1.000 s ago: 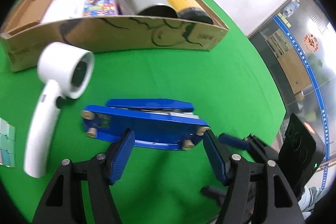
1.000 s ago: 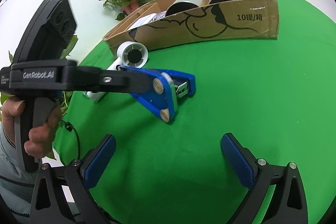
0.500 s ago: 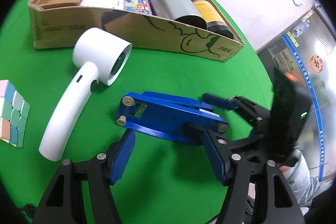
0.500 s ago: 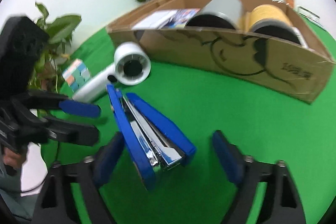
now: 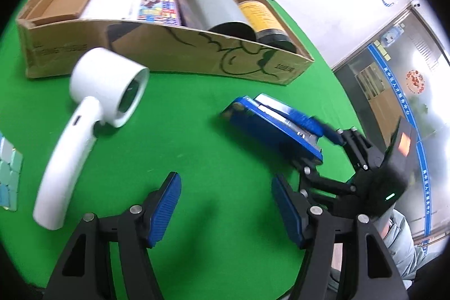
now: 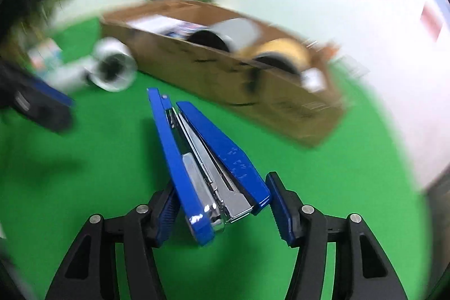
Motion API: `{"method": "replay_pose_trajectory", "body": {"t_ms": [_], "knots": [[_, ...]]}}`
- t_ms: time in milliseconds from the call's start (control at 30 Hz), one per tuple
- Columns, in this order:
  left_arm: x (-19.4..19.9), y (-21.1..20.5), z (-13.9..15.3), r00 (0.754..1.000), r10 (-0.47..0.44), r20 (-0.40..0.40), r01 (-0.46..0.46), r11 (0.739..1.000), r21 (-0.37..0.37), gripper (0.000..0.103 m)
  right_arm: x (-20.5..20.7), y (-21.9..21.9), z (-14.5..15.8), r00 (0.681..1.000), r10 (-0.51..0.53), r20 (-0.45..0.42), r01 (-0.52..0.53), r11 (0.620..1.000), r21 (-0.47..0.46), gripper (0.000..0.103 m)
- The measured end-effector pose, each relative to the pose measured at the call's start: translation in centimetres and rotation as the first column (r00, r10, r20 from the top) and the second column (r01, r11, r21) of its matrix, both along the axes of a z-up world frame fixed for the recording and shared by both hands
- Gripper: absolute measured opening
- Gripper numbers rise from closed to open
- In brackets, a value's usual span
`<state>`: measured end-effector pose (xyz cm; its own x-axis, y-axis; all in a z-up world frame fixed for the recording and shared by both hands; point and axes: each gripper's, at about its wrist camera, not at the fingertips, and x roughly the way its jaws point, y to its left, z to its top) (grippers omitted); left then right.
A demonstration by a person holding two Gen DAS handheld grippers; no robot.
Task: Organize rigid objects
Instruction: 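Press the stapler closed on the table and regrip it with the right gripper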
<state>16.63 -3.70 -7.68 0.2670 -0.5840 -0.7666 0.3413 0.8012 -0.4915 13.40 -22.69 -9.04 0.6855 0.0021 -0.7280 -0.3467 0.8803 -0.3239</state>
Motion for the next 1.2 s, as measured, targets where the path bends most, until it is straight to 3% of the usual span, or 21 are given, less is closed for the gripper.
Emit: {"method": "replay_pose_trajectory", "body": {"t_ms": [67,133,167,233,300,333,367,500,567,700,733,867,1100,1200], "knots": [[0.1,-0.5,0.0,1.000,-0.002,0.000,0.002,1.000,-0.017,0.066,-0.5,0.5,-0.4,0.998,0.003,0.056,0.005,0.989,-0.147,0.052],[0.3,-0.9,-0.1,1.000,-0.010,-0.007,0.009,1.000,-0.029,0.066,-2.0,1.5,-0.4,0.995,0.049,0.082,-0.032,0.981,-0.190,0.055],[0.4,-1.0,-0.1,1.000,-0.014,-0.011,0.013,0.999,-0.037,0.066,-2.7,2.0,-0.3,0.993,0.081,0.084,-0.064,0.980,-0.186,0.061],[0.5,-0.9,-0.2,1.000,-0.008,-0.017,0.007,0.999,-0.047,0.066,-5.0,2.8,1.0,0.978,0.188,0.088,-0.181,0.980,-0.080,0.065],[0.7,-0.5,-0.3,1.000,0.005,-0.030,-0.006,0.998,-0.060,0.066,-6.1,2.3,2.7,0.972,0.212,0.099,-0.220,0.973,0.072,0.082],[0.9,-0.3,-0.5,0.999,0.011,-0.041,-0.014,0.997,-0.070,0.066,-6.3,1.8,3.4,0.974,0.202,0.106,-0.215,0.968,0.128,0.096],[1.0,-0.2,-0.6,0.999,0.016,-0.048,-0.019,0.997,-0.077,0.066,-6.0,1.0,4.2,0.979,0.174,0.107,-0.192,0.961,0.200,0.101],[1.6,-0.2,-1.8,0.993,0.041,-0.106,-0.051,0.994,-0.093,0.066,-2.9,-2.3,3.7,0.996,0.077,-0.049,-0.052,0.920,0.388,0.100],[2.1,-0.7,-2.4,0.992,0.019,-0.128,-0.033,0.993,-0.115,0.066,-1.8,-2.5,2.6,0.990,0.081,-0.118,-0.025,0.912,0.410,0.090],[2.6,-1.5,-3.2,0.986,0.010,-0.166,-0.042,0.982,-0.186,0.066,-1.6,-1.5,1.1,0.986,0.084,-0.145,-0.024,0.927,0.373,0.079],[2.6,-1.8,-3.2,0.986,0.005,-0.168,-0.037,0.981,-0.193,0.066,-1.6,-1.2,0.6,0.983,0.092,-0.158,-0.028,0.931,0.364,0.072],[2.9,-2.8,-3.9,0.984,-0.016,-0.175,-0.015,0.985,-0.170,0.066,-1.3,0.6,-1.6,0.979,0.077,-0.187,-0.021,0.958,0.288,0.057],[3.6,-3.0,-4.7,0.978,-0.029,-0.206,-0.015,0.978,-0.208,0.070,-1.2,0.2,-1.9,0.972,0.013,-0.236,0.081,0.919,0.385,0.056],[3.7,-2.9,-4.9,0.972,-0.033,-0.234,-0.022,0.973,-0.228,0.071,-1.3,-0.1,-1.8,0.959,0.004,-0.282,0.134,0.874,0.467,0.056]]}}
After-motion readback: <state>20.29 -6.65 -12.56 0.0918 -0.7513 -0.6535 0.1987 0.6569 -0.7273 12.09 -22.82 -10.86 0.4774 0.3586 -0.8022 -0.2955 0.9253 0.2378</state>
